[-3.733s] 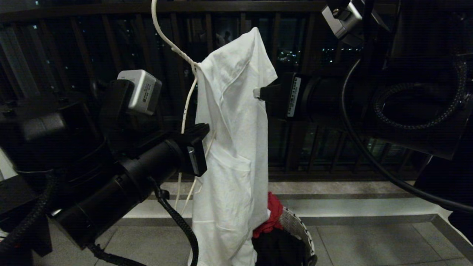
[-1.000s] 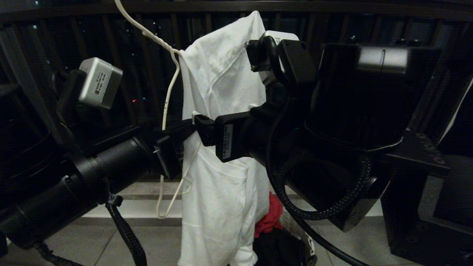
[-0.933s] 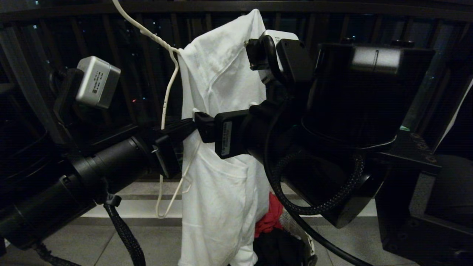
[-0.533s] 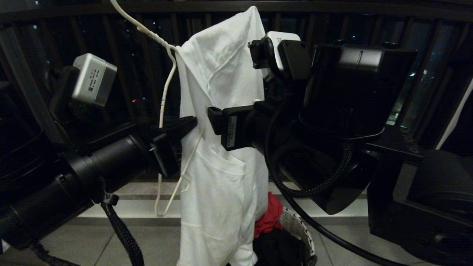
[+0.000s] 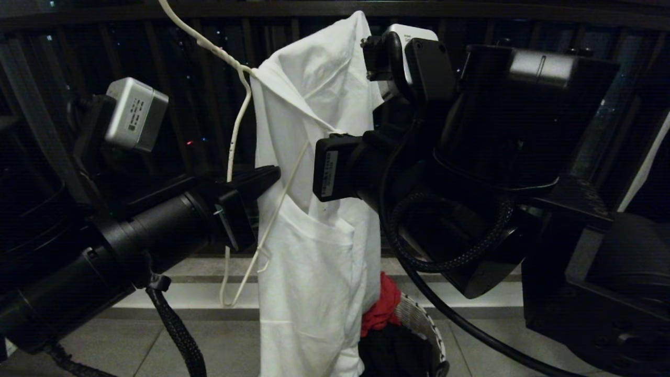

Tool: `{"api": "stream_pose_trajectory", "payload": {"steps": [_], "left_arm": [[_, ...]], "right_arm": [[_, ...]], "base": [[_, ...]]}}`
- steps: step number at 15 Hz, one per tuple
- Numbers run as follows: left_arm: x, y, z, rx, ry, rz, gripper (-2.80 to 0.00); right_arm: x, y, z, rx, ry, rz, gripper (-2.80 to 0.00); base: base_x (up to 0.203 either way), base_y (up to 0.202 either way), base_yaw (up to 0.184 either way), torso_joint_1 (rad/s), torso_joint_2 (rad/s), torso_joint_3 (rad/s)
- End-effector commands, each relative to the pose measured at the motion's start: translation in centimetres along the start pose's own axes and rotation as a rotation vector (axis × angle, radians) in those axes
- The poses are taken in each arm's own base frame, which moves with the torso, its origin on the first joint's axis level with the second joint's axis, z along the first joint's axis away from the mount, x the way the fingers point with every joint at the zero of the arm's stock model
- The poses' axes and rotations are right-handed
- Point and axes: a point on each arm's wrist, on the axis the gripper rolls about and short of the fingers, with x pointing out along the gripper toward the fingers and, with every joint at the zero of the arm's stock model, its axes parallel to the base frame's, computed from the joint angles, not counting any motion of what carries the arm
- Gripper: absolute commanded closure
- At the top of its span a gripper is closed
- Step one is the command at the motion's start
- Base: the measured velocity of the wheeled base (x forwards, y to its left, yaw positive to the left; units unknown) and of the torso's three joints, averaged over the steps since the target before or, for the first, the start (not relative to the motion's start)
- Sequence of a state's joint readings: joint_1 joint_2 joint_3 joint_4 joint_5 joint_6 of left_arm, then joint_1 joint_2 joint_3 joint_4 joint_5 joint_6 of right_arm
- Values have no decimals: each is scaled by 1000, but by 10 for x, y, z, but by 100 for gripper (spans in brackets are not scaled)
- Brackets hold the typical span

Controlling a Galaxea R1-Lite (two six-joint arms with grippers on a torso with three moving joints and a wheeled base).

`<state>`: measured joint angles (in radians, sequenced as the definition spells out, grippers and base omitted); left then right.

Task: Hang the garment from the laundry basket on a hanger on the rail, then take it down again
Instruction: Hang the clothes on the clothes rack

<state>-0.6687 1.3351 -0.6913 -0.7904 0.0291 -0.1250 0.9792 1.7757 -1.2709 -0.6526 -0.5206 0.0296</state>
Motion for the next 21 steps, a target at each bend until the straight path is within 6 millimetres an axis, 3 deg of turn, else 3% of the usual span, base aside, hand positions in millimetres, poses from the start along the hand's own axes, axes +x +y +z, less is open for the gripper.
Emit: {"api": "stream_pose_trajectory", "payload": {"steps": [1, 9, 17, 21], "left_arm": [[2, 1, -2, 2, 5, 7, 0], [12, 8, -12, 19, 41, 51, 0], [16, 9, -18, 24, 64, 60, 0], [18, 8, -20, 23, 70, 59, 0]], "right_arm": [[-3, 0, 5, 8, -16, 1, 0], [-9, 3, 21, -17, -57, 13, 0], [-8, 26, 43, -71, -132, 50, 0], [-6, 37, 38, -97, -127, 64, 0]], "base": [[0, 0, 0, 0, 0, 0], [0, 0, 0, 0, 0, 0], [0, 0, 0, 0, 0, 0], [0, 0, 0, 0, 0, 0]]}}
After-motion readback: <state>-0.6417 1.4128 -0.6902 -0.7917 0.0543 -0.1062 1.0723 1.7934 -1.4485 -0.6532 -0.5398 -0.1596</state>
